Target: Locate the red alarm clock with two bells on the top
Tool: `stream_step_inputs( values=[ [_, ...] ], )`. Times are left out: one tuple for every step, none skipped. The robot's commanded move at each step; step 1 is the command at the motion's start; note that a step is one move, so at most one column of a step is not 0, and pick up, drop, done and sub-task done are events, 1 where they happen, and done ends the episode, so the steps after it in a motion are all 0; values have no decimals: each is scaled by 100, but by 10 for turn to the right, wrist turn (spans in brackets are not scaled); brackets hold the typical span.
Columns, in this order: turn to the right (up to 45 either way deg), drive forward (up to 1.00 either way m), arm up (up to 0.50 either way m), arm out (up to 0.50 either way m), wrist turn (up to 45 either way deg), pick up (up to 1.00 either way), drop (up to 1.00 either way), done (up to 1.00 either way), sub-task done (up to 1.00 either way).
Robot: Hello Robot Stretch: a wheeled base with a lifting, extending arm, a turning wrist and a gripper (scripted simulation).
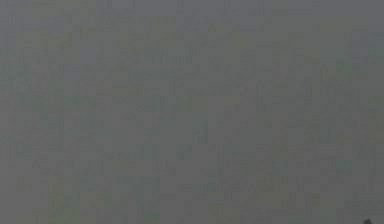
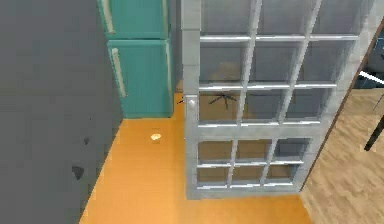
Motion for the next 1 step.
stream_step_inputs(
  values=[
    [-450, 0, 0, 0, 0, 0, 0, 0, 0]
  ],
)
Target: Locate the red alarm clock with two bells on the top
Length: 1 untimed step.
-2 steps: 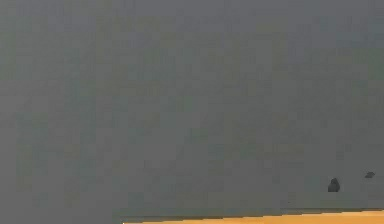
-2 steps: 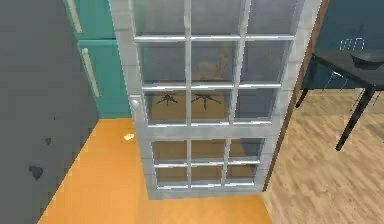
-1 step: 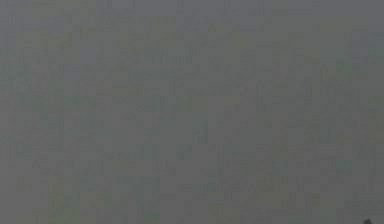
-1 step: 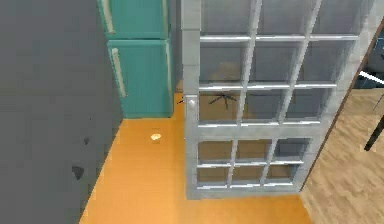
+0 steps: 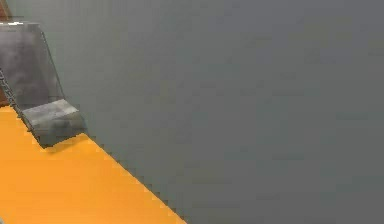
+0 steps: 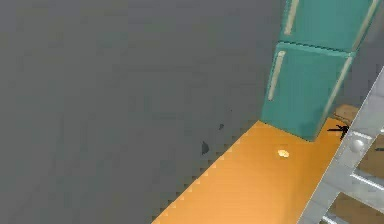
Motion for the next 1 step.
stream_step_inputs(
  values=[
    [-180, 0, 0, 0, 0, 0, 0, 0, 0]
  ],
)
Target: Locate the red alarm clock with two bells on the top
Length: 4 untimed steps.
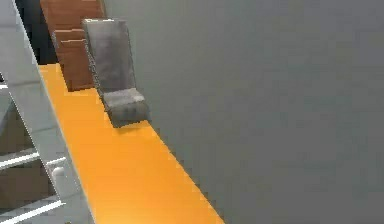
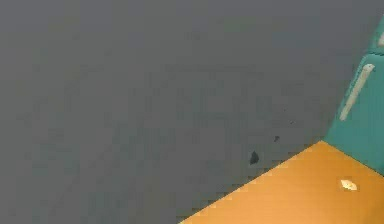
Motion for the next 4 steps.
stream_step_inputs(
  values=[
    [0, 65, 0, 0, 0, 0, 0, 0, 0],
    [-300, 0, 0, 0, 0, 0, 0, 0, 0],
    [0, 30, 0, 0, 0, 0, 0, 0, 0],
    [-150, 0, 0, 0, 0, 0, 0, 0, 0]
  ],
)
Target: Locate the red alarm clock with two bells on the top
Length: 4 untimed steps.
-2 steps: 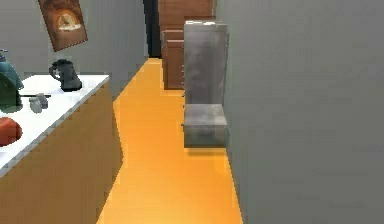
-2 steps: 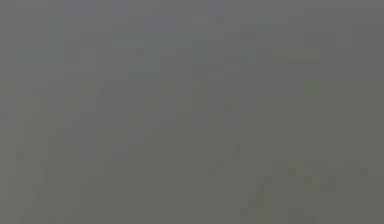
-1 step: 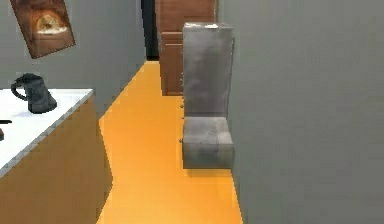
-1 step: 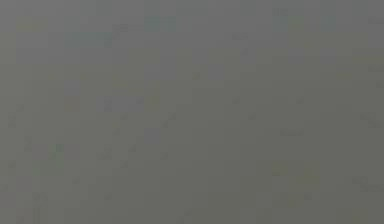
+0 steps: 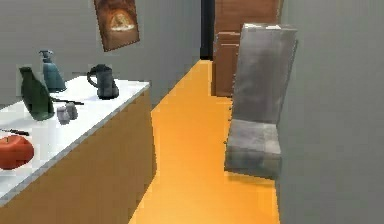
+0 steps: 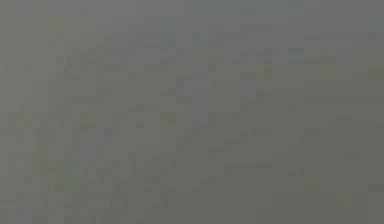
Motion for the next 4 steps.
stream_step_inputs(
  values=[
    [0, 100, 0, 0, 0, 0, 0, 0, 0],
    [-30, 0, 0, 0, 0, 0, 0, 0, 0],
    [30, 0, 0, 0, 0, 0, 0, 0, 0],
    [0, 60, 0, 0, 0, 0, 0, 0, 0]
  ],
)
